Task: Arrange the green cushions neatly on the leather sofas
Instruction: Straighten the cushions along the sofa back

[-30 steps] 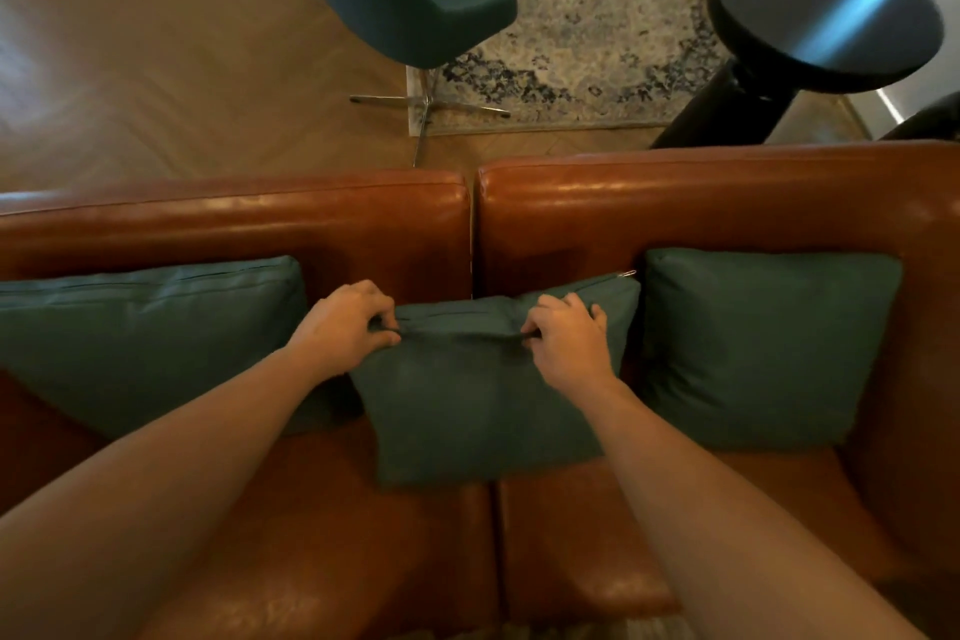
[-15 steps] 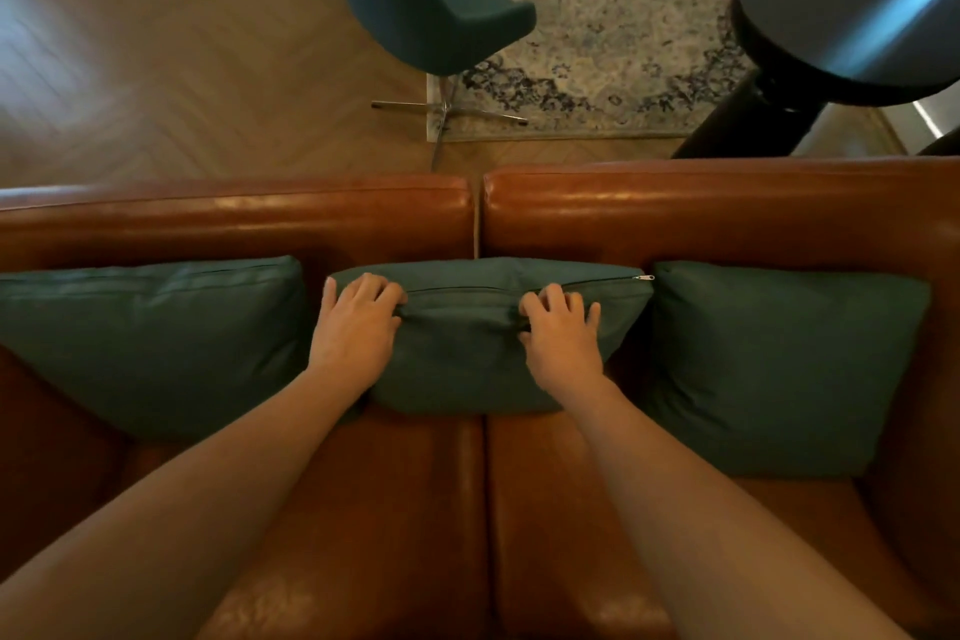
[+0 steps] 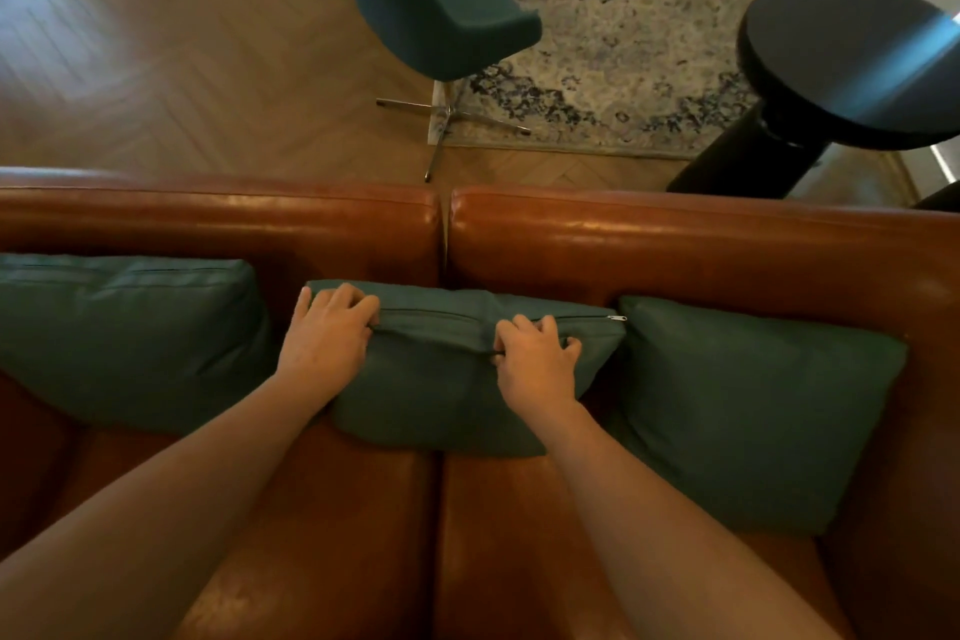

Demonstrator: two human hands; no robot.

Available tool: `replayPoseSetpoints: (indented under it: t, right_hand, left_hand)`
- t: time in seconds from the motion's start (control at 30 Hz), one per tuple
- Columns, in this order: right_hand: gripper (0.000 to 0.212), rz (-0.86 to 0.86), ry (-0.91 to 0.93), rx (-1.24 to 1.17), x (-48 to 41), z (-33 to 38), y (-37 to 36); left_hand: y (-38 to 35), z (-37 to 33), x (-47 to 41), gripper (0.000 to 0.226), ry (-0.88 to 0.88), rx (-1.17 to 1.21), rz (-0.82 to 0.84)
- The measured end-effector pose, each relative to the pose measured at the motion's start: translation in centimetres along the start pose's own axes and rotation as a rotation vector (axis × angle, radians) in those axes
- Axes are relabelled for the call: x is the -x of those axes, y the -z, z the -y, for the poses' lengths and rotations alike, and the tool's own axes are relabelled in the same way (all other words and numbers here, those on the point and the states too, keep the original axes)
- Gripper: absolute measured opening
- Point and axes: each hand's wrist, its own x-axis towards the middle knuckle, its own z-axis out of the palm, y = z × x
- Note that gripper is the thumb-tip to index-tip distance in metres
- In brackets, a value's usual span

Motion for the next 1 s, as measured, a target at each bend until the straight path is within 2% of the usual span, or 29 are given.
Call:
replayPoseSetpoints:
  t: [0.07, 0.17, 0.2, 0.23, 0.33, 0.43, 0.53, 0.63, 0.7, 0.77, 0.8, 0.83, 0.9, 0.93, 1.0]
  right_hand:
    - [0.031, 0.048, 0.005, 0.027, -0.6, 0.4, 0.0]
    - [0.098, 0.254, 0.053, 0.194, -1.4, 1.8, 1.0]
    - [0.112, 0.292, 0.071, 0.254, -1.6, 2.5, 1.2]
    - [0.116, 0.287, 0.086, 0.276, -1.9, 3.2, 1.1]
    - [0.087, 0.178, 0.143, 0.196, -2.8, 4.3, 0.1]
    - [0.064, 0.181, 0.188, 0.186, -3.5, 2.4, -2.1]
    - [0.060, 0.071, 0.135, 0.237, -3.8, -1.6, -2.3]
    - [0.063, 0.015, -0.050, 0.241, -4.0, -5.1, -1.3]
    - [0.071, 0.014, -0.197, 0.160, -3.7, -6.3, -0.4]
    - [0.083, -0.116, -0.293, -0.037, -3.2, -6.6, 0.3]
    - [0.088, -0.202, -0.337, -0.214, -3.0, -6.7, 0.4]
    - [0.090, -0.260, -0.408, -0.462, -2.9, -6.7, 0.4]
    - [0.094, -0.261, -0.582, -0.951, -3.0, -6.5, -0.1]
    - [0.094, -0.249, -0.625, -1.089, -3.0, -6.3, -0.5]
    - [0.090, -0.306, -0.623, -1.140, -3.0, -6.0, -0.9]
  left_hand:
    - [0.1, -0.5, -0.5, 0.035, 0.024, -0.049, 0.064]
    - [1.3, -0.6, -1.8, 0.071, -0.004, -0.121, 0.183]
    - [1.4, -0.5, -2.2, 0.077, -0.012, -0.125, 0.195]
    - [1.3, -0.4, -2.7, 0.079, -0.010, -0.116, 0.185]
    - [0.0, -0.3, -3.5, 0.077, 0.046, -0.112, 0.177]
    - [-2.3, 0.8, -2.7, 0.078, 0.104, -0.144, 0.239]
    - [-3.4, 2.3, -1.9, 0.080, 0.133, -0.109, 0.258]
    - [-3.5, 2.3, -2.0, 0.079, 0.129, -0.044, 0.246]
    - [-3.4, 2.1, -1.8, 0.077, 0.149, 0.044, 0.144]
    - [-3.3, 2.3, -1.2, 0.074, 0.271, 0.247, -0.084]
    - [-3.4, 2.6, -0.9, 0.078, 0.390, 0.412, -0.169]
    - [-3.4, 2.9, -0.7, 0.086, 0.527, 0.625, -0.189]
    - [-3.9, 3.0, -0.6, 0.098, 0.744, 1.125, -0.104]
    - [-4.1, 2.9, -0.7, 0.095, 0.801, 1.312, -0.063]
    - [-4.2, 2.6, -0.8, 0.084, 0.804, 1.432, -0.062]
